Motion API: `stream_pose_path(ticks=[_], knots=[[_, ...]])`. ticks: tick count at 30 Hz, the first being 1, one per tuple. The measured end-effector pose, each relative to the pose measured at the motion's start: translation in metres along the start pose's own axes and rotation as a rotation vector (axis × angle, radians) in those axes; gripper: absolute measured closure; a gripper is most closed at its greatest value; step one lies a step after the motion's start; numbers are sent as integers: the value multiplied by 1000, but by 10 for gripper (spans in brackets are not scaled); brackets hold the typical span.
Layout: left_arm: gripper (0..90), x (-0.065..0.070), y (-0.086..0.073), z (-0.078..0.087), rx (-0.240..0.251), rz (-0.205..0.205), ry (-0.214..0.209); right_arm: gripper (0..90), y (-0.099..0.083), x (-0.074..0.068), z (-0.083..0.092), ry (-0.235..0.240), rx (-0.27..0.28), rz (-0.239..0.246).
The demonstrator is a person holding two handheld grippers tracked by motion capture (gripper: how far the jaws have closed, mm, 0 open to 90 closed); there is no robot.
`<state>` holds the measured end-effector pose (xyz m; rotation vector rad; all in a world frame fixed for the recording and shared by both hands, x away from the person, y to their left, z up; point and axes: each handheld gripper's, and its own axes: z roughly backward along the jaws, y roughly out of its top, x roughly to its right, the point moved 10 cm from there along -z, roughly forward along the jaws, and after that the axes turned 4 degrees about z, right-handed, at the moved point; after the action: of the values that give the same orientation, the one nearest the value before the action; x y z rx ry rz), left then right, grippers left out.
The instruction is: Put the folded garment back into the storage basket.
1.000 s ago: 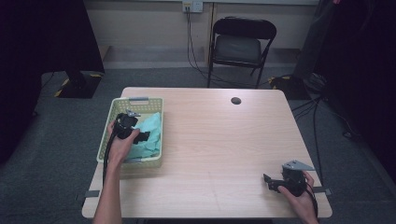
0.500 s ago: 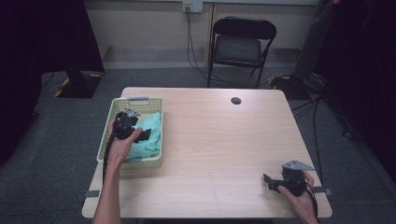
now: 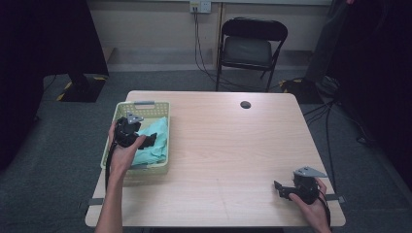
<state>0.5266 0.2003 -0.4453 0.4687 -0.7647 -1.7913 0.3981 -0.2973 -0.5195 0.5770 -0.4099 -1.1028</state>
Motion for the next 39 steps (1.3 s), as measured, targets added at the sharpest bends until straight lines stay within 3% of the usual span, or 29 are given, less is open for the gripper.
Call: stream_pose_path(ticks=[5, 7, 9, 11, 16, 18, 20, 22, 28, 32, 35, 37, 39], knots=[[147, 7, 5, 11, 48, -14, -27, 113, 0, 0, 0, -1, 0, -1], [150, 6, 5, 13, 72, -20, 8, 113, 0, 0, 0, -1, 0, -1], [146, 12, 2, 14, 59, -32, -33, 113, 0, 0, 0, -1, 0, -1], [146, 13, 2, 16, 65, -51, -8, 112, 0, 0, 0, -1, 0, -1], [170, 21, 2, 21, 69, -49, -42, 113, 0, 0, 0, -1, -1, -1], [187, 27, 0, 22, 71, -43, -82, 113, 0, 0, 0, -1, -1, -2], [181, 29, -3, 21, 52, -68, -63, 112, 0, 0, 0, -1, 0, -1], [178, 35, -4, 22, 52, -79, -86, 112, 0, 0, 0, -1, 0, -1], [171, 42, 1, 27, 54, -66, -79, 113, 0, 0, 0, -1, 0, -1], [159, 48, 4, 30, 64, -31, -114, 113, 0, 0, 0, -1, -1, -2], [151, 52, 4, 32, 57, -33, -150, 113, 0, 0, 0, -1, 0, -1], [151, 51, 3, 33, 59, -36, -136, 113, 0, 0, 0, -1, 0, -1], [152, 55, 1, 35, 60, -28, -161, 113, 0, 0, 0, -1, 0, -1]])
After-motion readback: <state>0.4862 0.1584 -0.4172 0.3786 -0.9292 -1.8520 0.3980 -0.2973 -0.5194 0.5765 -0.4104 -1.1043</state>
